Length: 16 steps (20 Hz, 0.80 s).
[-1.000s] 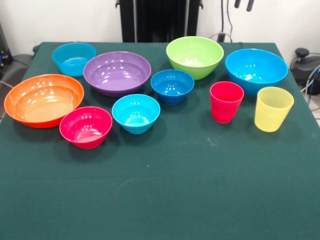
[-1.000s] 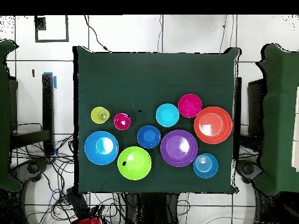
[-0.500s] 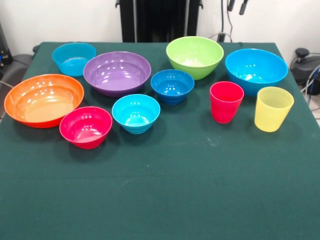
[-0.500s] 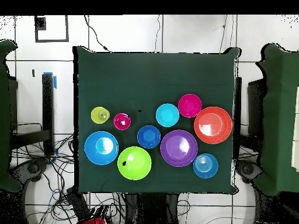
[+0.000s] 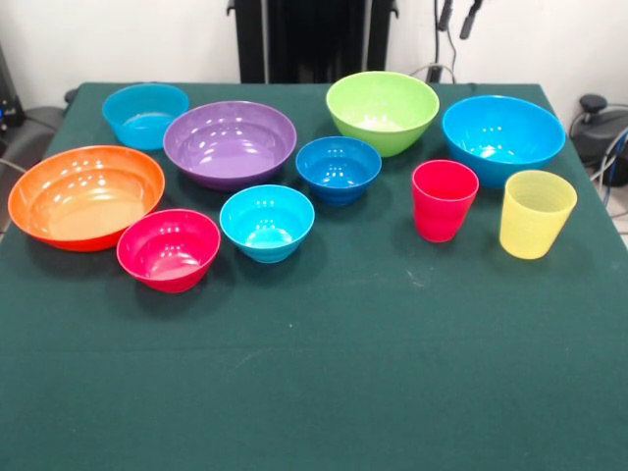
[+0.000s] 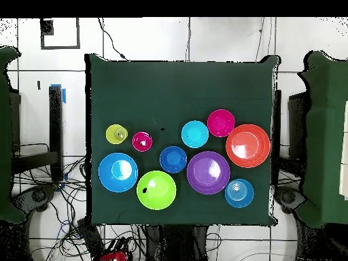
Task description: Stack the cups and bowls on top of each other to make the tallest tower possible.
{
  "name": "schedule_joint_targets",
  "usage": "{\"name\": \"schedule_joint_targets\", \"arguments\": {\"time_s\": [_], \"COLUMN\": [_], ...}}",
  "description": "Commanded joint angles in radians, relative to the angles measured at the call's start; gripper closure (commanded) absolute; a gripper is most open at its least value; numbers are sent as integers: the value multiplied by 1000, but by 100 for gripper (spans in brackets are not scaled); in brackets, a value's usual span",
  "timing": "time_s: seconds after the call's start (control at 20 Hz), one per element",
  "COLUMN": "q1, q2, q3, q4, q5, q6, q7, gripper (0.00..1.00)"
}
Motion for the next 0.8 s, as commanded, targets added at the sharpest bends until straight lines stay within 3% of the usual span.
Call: {"name": "schedule_joint_targets", "arguments": {"time_s": [0.05,0.8], "q1": [15,24], "q2": [88,146], "q3": [98,122], "q4": [-68,-87], "q5": [87,128], "q6": [-52,-76], "q7": [185,190], "gripper": [0,0]}}
